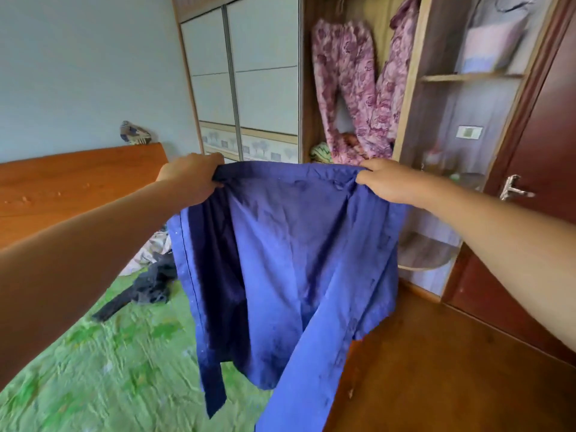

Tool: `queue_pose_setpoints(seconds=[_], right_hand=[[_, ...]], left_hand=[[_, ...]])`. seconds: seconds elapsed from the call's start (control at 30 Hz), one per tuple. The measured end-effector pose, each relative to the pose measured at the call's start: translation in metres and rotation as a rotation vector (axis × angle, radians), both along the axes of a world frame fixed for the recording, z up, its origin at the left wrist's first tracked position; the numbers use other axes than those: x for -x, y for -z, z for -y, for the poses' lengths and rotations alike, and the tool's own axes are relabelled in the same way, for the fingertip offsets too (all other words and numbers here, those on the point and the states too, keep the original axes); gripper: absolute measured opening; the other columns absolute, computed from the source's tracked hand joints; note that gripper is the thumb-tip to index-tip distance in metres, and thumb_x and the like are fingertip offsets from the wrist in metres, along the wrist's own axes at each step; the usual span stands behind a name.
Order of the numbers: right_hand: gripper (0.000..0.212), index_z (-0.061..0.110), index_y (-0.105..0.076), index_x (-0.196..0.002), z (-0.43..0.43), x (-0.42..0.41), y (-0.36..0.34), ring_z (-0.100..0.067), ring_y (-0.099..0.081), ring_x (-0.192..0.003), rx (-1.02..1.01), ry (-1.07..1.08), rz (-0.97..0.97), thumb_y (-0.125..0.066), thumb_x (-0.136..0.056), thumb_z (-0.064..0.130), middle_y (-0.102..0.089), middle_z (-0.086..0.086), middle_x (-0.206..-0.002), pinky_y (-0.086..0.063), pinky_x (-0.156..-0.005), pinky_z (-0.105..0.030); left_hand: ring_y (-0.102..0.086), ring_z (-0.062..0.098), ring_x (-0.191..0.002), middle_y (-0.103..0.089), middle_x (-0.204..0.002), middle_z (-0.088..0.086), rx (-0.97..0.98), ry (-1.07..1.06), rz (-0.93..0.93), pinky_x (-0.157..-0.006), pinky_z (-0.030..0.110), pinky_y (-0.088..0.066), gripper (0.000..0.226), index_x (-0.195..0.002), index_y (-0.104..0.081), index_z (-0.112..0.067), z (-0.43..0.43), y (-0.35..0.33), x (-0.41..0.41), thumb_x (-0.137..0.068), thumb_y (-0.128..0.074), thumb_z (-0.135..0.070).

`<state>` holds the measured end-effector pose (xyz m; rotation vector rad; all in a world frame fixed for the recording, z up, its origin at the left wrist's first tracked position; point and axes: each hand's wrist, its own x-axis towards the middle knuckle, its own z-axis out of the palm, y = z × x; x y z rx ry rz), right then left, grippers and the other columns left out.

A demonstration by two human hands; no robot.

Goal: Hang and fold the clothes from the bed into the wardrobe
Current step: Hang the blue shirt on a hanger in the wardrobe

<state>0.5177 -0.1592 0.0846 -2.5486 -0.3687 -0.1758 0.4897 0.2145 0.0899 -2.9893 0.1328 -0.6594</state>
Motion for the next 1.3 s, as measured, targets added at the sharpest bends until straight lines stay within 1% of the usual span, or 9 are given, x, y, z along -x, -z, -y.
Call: queue_pose_setpoints(seconds=[0.13,0.23,0.33,0.47,0.63,0.77,0.97,1.1,1.3], right_hand=[[0.023,0.008,-0.045,-0.079,0.07,-0.004,0.005,-0.032,-0.048,-0.071,0.483,0.114,0.194,-0.044,-0.102,0.011,-0.058,-0.021,-0.093,-0.03,-0.055,-0.037],[0.035,0.018,-0.028,-0.071,0.112,-0.005,0.01,-0.031,-0.051,-0.073,0.631,0.204,0.292,-0.049,-0.09,-0.002,-0.048,-0.009,-0.081,-0.047,-0.062,-0.041],[0.02,0.012,-0.049,-0.095,0.149,-0.011,0.017,-0.038,-0.062,-0.089,0.684,0.312,0.324,-0.053,-0.085,-0.004,-0.058,-0.015,-0.098,-0.042,-0.062,-0.037],[0.036,0.011,-0.053,-0.121,0.193,-0.033,0.03,-0.038,-0.064,-0.095,0.804,0.407,0.229,-0.055,-0.087,-0.001,-0.062,-0.016,-0.107,-0.048,-0.068,-0.039],[0.025,0.019,-0.061,-0.108,0.234,-0.079,0.046,-0.036,-0.063,-0.087,0.794,0.459,0.164,-0.054,-0.085,0.022,-0.061,-0.01,-0.098,-0.043,-0.067,-0.036],[0.035,0.028,-0.059,-0.098,0.256,-0.14,0.058,-0.031,-0.065,-0.089,0.883,0.436,0.179,-0.047,-0.089,0.059,-0.067,-0.003,-0.102,-0.041,-0.064,-0.034],[0.017,0.016,-0.048,-0.083,0.26,-0.249,0.058,-0.028,-0.048,-0.075,0.745,0.5,0.067,-0.051,-0.096,0.026,-0.057,-0.01,-0.094,-0.037,-0.061,-0.03],[0.026,0.013,-0.044,-0.072,0.262,-0.313,0.059,-0.026,-0.049,-0.073,0.693,0.49,0.064,-0.051,-0.096,0.02,-0.052,-0.007,-0.085,-0.027,-0.051,-0.027],[0.027,0.014,-0.047,-0.067,0.265,-0.411,0.072,-0.03,-0.055,-0.069,0.514,0.388,0.044,-0.054,-0.092,0.022,-0.053,-0.009,-0.072,-0.041,-0.062,-0.034]], left_hand=[[-0.056,0.033,-0.081,-0.057,-0.091,0.008,0.0,0.044,-0.047,-0.066,0.04,-0.046,0.037,-0.108,-0.052,-0.025,0.067,0.003,-0.036,-0.089,-0.066,-0.053],[-0.048,0.027,-0.079,-0.047,-0.082,-0.001,-0.011,0.09,-0.078,-0.068,0.039,-0.045,0.038,-0.1,-0.051,-0.027,0.114,0.008,-0.065,-0.085,-0.067,-0.058],[-0.047,0.026,-0.078,-0.04,-0.071,-0.008,-0.009,0.197,-0.135,-0.069,0.038,-0.045,0.038,-0.094,-0.049,-0.029,0.155,0.014,-0.095,-0.084,-0.069,-0.06],[-0.053,0.027,-0.077,-0.051,-0.074,-0.007,0.041,0.365,-0.227,-0.065,0.037,-0.044,0.037,-0.095,-0.048,-0.032,0.197,0.023,-0.138,-0.083,-0.07,-0.06],[-0.054,0.013,-0.071,-0.056,-0.081,-0.006,0.083,0.501,-0.349,-0.059,0.031,-0.039,0.025,-0.108,-0.059,-0.024,0.239,0.033,-0.208,-0.089,-0.073,-0.032],[-0.059,0.029,-0.087,-0.061,-0.089,0.004,0.002,0.43,-0.272,-0.069,0.034,-0.046,0.021,-0.104,-0.064,-0.019,0.27,0.045,-0.274,-0.085,-0.061,-0.013],[-0.061,0.036,-0.101,-0.066,-0.112,0.012,0.002,0.276,-0.273,-0.078,0.04,-0.053,0.028,-0.113,-0.063,-0.015,0.303,0.066,-0.374,-0.09,-0.047,-0.013],[-0.059,0.035,-0.099,-0.064,-0.117,0.012,0.052,0.217,-0.265,-0.072,0.036,-0.044,0.031,-0.116,-0.063,-0.019,0.313,0.076,-0.424,-0.092,-0.045,-0.013],[-0.061,0.035,-0.103,-0.067,-0.114,0.008,0.114,0.161,-0.291,-0.085,0.044,-0.055,0.036,-0.116,-0.065,-0.021,0.317,0.087,-0.488,-0.088,-0.043,-0.012]])
